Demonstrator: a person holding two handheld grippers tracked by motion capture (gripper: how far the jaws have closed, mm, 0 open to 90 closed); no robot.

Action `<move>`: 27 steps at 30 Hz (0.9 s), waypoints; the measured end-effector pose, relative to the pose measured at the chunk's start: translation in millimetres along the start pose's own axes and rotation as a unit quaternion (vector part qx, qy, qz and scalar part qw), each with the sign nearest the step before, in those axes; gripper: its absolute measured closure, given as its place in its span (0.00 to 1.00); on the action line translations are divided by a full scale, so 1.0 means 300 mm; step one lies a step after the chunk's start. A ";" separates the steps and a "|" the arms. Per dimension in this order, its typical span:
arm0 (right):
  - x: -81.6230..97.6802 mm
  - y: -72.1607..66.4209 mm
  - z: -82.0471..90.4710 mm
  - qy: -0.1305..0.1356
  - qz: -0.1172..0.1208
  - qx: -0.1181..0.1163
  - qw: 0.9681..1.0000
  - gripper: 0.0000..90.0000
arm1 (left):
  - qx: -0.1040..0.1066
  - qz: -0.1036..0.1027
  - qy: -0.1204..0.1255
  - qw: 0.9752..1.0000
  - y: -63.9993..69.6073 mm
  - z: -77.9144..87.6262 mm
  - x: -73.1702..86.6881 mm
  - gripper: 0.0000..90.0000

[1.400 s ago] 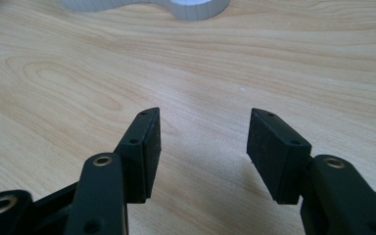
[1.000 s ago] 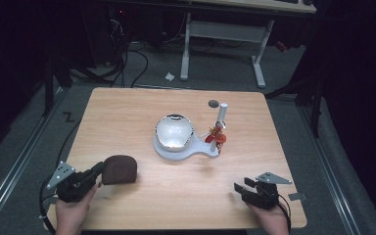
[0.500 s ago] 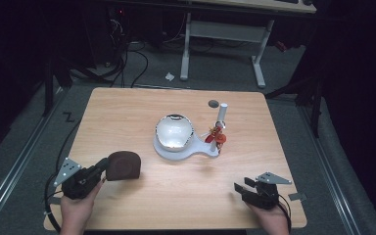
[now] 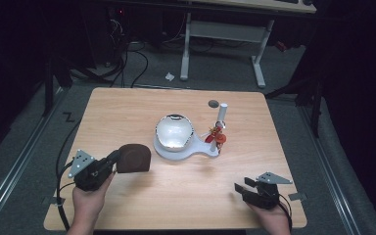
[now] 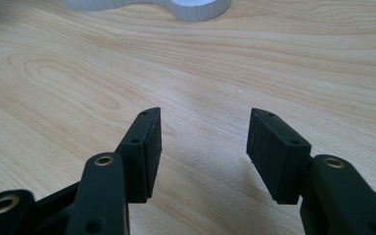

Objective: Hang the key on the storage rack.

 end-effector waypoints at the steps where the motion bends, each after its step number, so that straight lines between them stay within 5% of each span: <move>1: 0.000 0.000 0.000 0.000 -0.002 -0.001 1.000 0.53 | 0.000 -0.001 0.001 1.000 0.004 -0.001 -0.007 0.97; 27: -0.012 -0.014 0.006 0.011 0.013 -0.020 1.000 0.53 | -0.003 -0.012 0.012 1.000 0.074 -0.075 -0.175 0.97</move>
Point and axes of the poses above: each handheld gripper's, and its own axes: z roughly backward along the jaws, x roughly out of its underside, y roughly to its right, the point moved 6 cm from there along -z, roughly forward along the jaws, and after that the axes turned 15 degrees about -y, right-handed, at the moved point
